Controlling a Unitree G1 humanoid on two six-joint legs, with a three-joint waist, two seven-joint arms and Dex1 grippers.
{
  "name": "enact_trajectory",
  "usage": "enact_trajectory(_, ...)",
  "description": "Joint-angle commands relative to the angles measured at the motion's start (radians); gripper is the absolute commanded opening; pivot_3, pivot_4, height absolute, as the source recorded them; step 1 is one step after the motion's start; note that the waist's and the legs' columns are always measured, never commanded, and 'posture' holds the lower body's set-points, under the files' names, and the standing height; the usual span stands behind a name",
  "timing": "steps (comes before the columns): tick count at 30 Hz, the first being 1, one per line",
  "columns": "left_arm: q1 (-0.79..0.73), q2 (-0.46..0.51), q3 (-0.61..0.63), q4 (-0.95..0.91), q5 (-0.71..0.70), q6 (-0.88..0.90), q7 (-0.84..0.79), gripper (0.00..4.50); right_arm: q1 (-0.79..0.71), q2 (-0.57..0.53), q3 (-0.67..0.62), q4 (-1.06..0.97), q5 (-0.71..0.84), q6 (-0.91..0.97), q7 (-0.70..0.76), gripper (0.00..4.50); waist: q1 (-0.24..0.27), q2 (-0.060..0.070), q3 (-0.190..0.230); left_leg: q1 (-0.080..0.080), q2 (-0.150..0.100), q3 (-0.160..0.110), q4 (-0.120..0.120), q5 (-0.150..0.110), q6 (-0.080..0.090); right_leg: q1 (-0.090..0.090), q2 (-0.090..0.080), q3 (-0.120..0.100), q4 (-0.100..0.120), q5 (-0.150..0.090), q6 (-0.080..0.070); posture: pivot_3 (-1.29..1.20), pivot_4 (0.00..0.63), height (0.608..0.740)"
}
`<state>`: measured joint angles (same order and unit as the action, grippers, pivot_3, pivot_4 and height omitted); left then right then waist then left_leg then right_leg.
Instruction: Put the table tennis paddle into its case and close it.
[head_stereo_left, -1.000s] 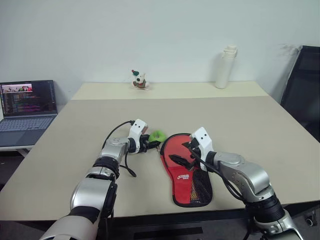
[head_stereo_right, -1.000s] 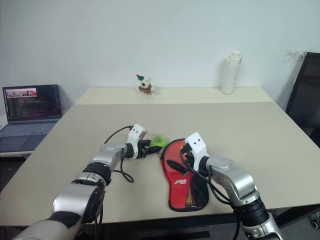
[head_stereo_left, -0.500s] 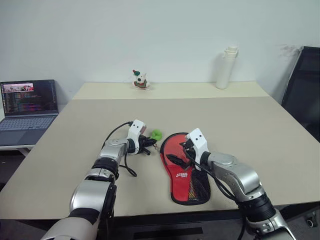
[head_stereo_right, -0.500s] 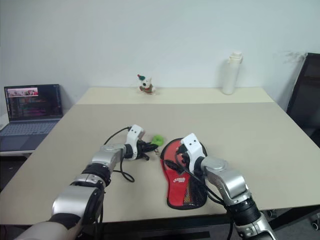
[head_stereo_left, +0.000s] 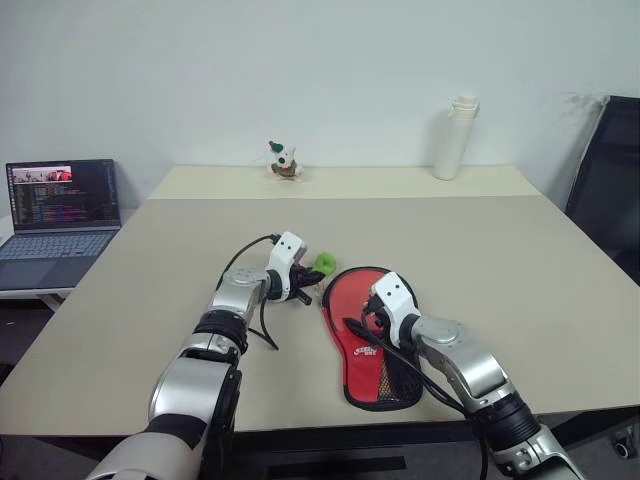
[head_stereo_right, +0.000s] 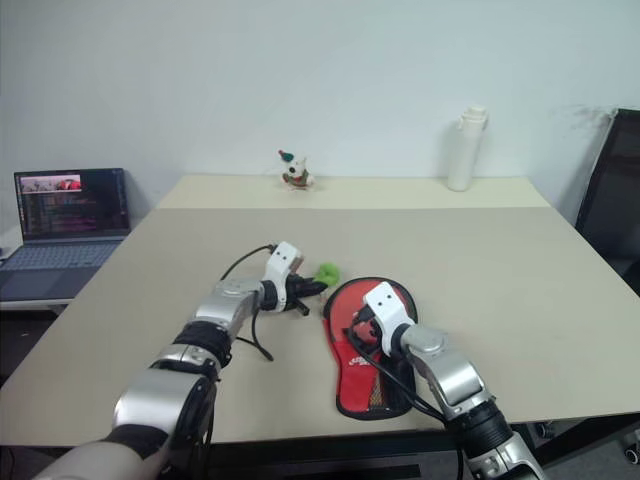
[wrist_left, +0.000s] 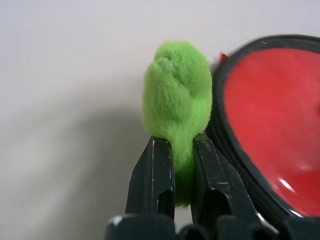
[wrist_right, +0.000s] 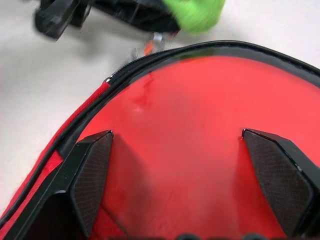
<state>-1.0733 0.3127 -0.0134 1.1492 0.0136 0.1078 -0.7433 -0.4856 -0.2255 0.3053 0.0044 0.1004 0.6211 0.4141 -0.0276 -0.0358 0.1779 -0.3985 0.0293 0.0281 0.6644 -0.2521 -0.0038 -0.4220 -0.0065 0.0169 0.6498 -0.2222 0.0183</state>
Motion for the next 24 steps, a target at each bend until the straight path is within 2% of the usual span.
enact_trajectory(1, -0.125, -0.014, 0.02, 0.09, 0.029, -0.083, 0.182, 0.11, 0.059, 0.006, 0.038, 0.014, -0.02, 0.038, 0.007, 4.5, 0.0, -0.002, -0.001, 0.0, 0.0, 0.0, 0.0, 0.0, 0.0, 0.0, 0.0, 0.0, 0.0, 0.0, 0.0, 0.0, 0.15, 0.74)
enact_trajectory(12, -0.223, -0.11, -0.077, 0.204, 0.204, -0.163, 0.381, 0.11, 0.169, 0.025, 0.08, -0.088, -0.035, 0.096, 0.003, 4.5, -0.003, -0.005, -0.004, 0.0, 0.0, 0.0, 0.0, 0.0, 0.0, 0.0, 0.0, 0.0, 0.0, -0.002, 0.003, 0.0, 0.15, 0.74)
enact_trajectory(24, -0.305, -0.244, -0.366, 0.23, 0.54, -0.365, 0.498, 0.11, 0.314, 0.036, 0.128, -0.237, -0.048, 0.193, -0.025, 4.5, 0.0, -0.007, -0.007, 0.0, 0.0, 0.0, -0.001, 0.0, 0.0, 0.001, 0.0, 0.0, -0.001, -0.002, 0.003, 0.0, 0.15, 0.74)
